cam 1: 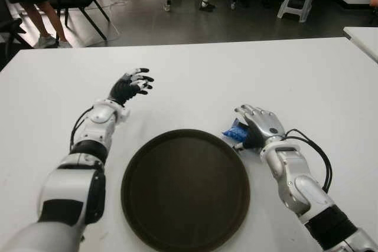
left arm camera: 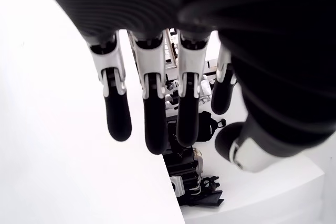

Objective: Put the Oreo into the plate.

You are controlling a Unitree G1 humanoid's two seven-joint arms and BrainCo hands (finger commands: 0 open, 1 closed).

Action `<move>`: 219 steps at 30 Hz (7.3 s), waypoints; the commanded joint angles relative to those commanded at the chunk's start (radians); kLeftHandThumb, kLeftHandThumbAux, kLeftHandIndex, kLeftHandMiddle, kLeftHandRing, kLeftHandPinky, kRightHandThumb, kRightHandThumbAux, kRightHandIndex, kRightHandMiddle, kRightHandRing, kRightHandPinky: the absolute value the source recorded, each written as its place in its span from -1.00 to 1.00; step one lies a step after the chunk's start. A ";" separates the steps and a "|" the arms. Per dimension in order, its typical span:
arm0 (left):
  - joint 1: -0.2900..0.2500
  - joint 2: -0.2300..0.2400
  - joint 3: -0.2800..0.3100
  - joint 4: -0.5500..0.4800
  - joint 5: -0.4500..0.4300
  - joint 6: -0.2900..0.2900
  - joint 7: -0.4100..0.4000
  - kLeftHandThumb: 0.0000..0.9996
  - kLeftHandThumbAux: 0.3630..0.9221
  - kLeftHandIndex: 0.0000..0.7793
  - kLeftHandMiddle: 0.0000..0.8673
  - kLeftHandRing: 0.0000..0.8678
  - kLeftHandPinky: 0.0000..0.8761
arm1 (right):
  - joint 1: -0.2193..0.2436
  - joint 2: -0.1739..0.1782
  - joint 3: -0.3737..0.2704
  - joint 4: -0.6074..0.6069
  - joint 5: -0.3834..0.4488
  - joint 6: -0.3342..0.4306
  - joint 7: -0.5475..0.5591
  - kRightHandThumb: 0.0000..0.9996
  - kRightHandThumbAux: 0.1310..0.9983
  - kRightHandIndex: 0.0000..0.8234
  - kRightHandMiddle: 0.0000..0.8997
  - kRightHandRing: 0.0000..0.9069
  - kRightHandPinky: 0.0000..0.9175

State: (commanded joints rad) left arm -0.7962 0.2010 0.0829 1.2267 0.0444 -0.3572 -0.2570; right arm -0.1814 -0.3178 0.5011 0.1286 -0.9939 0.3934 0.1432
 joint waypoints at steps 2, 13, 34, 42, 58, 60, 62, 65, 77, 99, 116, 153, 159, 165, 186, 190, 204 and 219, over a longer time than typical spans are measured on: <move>0.000 0.000 0.000 -0.001 0.000 0.001 0.001 -0.78 0.09 -0.49 -0.25 -0.22 -0.19 | -0.001 0.001 0.000 0.002 -0.001 0.003 0.000 -1.00 0.51 -0.61 -0.72 -0.61 -0.43; 0.002 -0.002 0.006 -0.001 -0.008 0.001 -0.007 -0.77 0.14 -0.48 -0.24 -0.22 -0.19 | -0.010 0.011 0.006 -0.016 -0.023 0.063 0.028 -1.00 0.53 -0.61 -0.69 -0.58 -0.44; 0.005 0.001 0.005 -0.004 -0.004 -0.004 -0.005 -0.78 0.09 -0.46 -0.22 -0.20 -0.17 | -0.039 -0.007 -0.018 -0.039 -0.012 0.166 0.171 -1.00 0.41 -0.71 -0.80 -0.80 -0.75; 0.007 0.001 0.007 -0.007 -0.006 -0.003 -0.006 -0.77 0.07 -0.46 -0.23 -0.22 -0.18 | -0.051 -0.009 -0.011 -0.032 -0.028 0.190 0.204 -1.00 0.42 -0.76 -0.84 -0.80 -0.68; 0.005 -0.001 0.002 -0.010 0.000 0.003 0.003 -0.76 0.04 -0.46 -0.23 -0.22 -0.19 | -0.082 -0.025 -0.006 0.026 -0.020 0.194 0.234 -1.00 0.43 -0.89 -0.87 -0.85 -0.81; 0.005 -0.001 0.002 -0.010 0.000 0.004 0.001 -0.76 0.04 -0.47 -0.24 -0.22 -0.19 | -0.086 -0.024 -0.009 0.042 -0.012 0.187 0.228 -1.00 0.43 -0.90 -0.86 -0.85 -0.81; 0.004 -0.001 0.002 -0.010 -0.001 0.005 -0.002 -0.76 0.03 -0.47 -0.24 -0.22 -0.19 | -0.089 -0.024 -0.012 0.055 -0.004 0.179 0.221 -1.00 0.43 -0.91 -0.86 -0.85 -0.82; 0.004 -0.001 0.002 -0.010 -0.002 0.007 -0.006 -0.75 0.04 -0.48 -0.24 -0.23 -0.20 | -0.090 -0.027 -0.012 0.057 -0.001 0.175 0.221 -1.00 0.44 -0.92 -0.86 -0.86 -0.82; 0.001 -0.005 0.003 -0.006 -0.003 0.004 -0.003 -0.79 0.09 -0.43 -0.20 -0.20 -0.19 | -0.096 -0.040 -0.011 0.073 0.013 0.153 0.216 -1.00 0.42 -0.97 -0.90 -0.85 -0.78; -0.002 -0.012 0.002 -0.003 -0.001 0.010 0.009 -0.81 0.17 -0.41 -0.20 -0.20 -0.19 | -0.097 -0.071 0.001 0.089 0.013 0.107 0.173 -1.00 0.56 -0.86 -0.86 -0.84 -0.81; -0.005 -0.016 0.004 0.003 -0.004 0.013 0.001 -0.81 0.11 -0.41 -0.19 -0.19 -0.19 | -0.070 -0.086 0.007 -0.026 -0.021 0.129 0.219 -1.00 0.55 -0.81 -0.83 -0.81 -0.80; -0.005 -0.014 0.001 0.005 0.001 0.010 0.005 -0.77 0.09 -0.41 -0.18 -0.16 -0.15 | -0.125 -0.168 -0.098 0.199 0.135 -0.397 -0.263 -1.00 0.55 -0.79 -0.70 -0.67 -0.60; -0.006 -0.014 0.000 0.006 0.003 0.013 0.005 -0.77 0.12 -0.39 -0.18 -0.18 -0.17 | -0.159 -0.175 -0.093 0.277 0.133 -0.472 -0.325 -1.00 0.55 -0.74 -0.65 -0.62 -0.54; -0.007 -0.014 0.002 0.007 0.001 0.018 0.006 -0.76 0.08 -0.42 -0.20 -0.19 -0.19 | -0.207 -0.174 -0.081 0.354 0.119 -0.503 -0.345 -1.00 0.54 -0.74 -0.65 -0.62 -0.56; -0.006 -0.017 0.006 0.003 -0.003 0.019 0.006 -0.75 0.09 -0.43 -0.20 -0.21 -0.20 | -0.265 -0.167 -0.036 0.453 0.088 -0.538 -0.406 -1.00 0.61 -0.66 -0.61 -0.59 -0.52; -0.006 -0.017 0.006 0.004 -0.003 0.018 0.006 -0.76 0.09 -0.40 -0.18 -0.17 -0.17 | -0.267 -0.164 -0.033 0.457 0.093 -0.533 -0.407 -1.00 0.61 -0.66 -0.61 -0.59 -0.55; -0.006 -0.017 0.002 0.004 0.002 0.017 0.012 -0.77 0.09 -0.40 -0.18 -0.16 -0.15 | -0.268 -0.159 -0.044 0.417 0.119 -0.476 -0.318 -1.00 0.63 -0.62 -0.60 -0.58 -0.53; -0.007 -0.018 0.003 0.003 0.001 0.020 0.016 -0.75 0.11 -0.43 -0.19 -0.17 -0.14 | -0.258 -0.181 -0.050 0.251 0.114 -0.303 -0.002 -1.00 0.68 -0.52 -0.53 -0.51 -0.47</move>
State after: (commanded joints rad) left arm -0.8036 0.1830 0.0858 1.2296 0.0455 -0.3375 -0.2410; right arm -0.4394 -0.4993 0.4509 0.3795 -0.8798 0.0902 0.1411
